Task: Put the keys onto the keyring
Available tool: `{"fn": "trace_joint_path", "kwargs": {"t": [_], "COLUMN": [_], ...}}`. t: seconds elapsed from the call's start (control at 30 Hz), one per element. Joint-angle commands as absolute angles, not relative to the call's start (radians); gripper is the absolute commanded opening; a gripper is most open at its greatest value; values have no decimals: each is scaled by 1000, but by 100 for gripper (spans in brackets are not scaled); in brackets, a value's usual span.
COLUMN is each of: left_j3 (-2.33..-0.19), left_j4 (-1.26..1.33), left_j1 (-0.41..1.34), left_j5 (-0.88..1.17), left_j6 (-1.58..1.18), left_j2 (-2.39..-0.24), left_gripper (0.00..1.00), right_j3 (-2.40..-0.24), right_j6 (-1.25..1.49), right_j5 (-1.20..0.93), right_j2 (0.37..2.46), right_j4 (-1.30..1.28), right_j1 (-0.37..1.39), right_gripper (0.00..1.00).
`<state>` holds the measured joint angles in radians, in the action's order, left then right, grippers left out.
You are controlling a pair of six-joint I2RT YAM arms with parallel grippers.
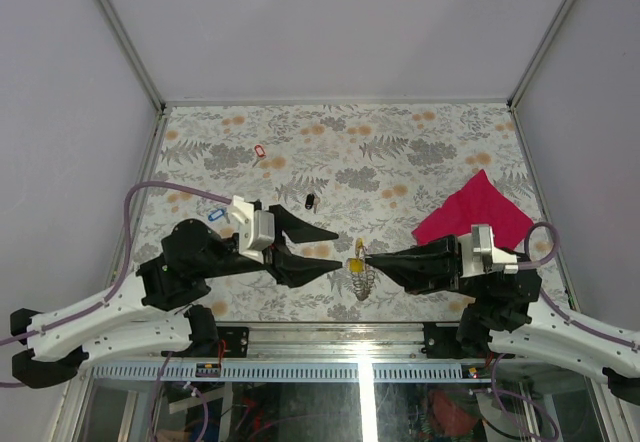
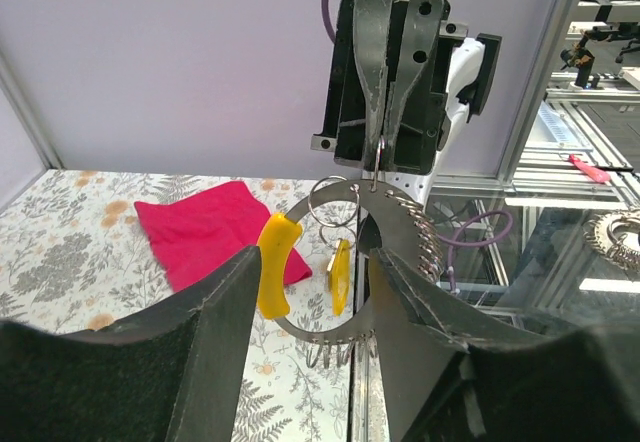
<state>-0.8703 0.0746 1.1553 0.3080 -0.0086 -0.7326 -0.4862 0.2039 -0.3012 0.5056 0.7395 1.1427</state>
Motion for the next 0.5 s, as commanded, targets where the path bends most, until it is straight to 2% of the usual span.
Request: {"fn": "trace_joint_path", "kwargs": {"t": [0.0, 0.2, 0.47], "left_j3": [-885, -913, -919], "left_j4": [204, 243, 285], "left_j1": [1153, 1152, 1151], "left_j5": [374, 436, 457], "left_j6": [-33, -48, -59], "left_j2": [-764, -811, -822], "left_gripper": [46, 39, 36], "right_j3": [-503, -512, -515], "right_j6": [156, 151, 154], "right_j5": [-347, -358, -360], "right_j2": [530, 551, 550], "right_j4": [909, 921, 897], "right_j1": [1148, 1148, 1147], "right_gripper": [1, 1, 1]}}
